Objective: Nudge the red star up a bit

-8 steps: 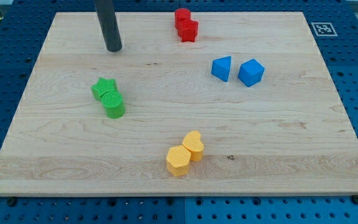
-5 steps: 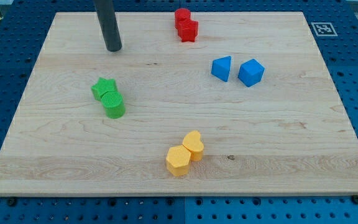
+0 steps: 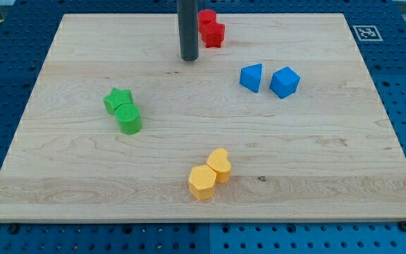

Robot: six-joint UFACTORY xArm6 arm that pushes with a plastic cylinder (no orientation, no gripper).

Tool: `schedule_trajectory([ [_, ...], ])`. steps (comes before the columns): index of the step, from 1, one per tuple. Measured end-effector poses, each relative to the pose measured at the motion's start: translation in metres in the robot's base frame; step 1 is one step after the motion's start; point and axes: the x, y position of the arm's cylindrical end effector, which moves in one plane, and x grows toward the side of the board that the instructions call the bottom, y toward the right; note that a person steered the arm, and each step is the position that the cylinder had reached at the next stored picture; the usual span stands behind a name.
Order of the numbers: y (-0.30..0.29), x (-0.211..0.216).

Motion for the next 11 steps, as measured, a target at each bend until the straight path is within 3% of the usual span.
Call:
schedule_trajectory([
  [1,0.055,0.003],
  [4,0.07,0.005],
  [6,0.11,0.003],
  [9,0.099,-0.031],
  [11,0.048,-0.032],
])
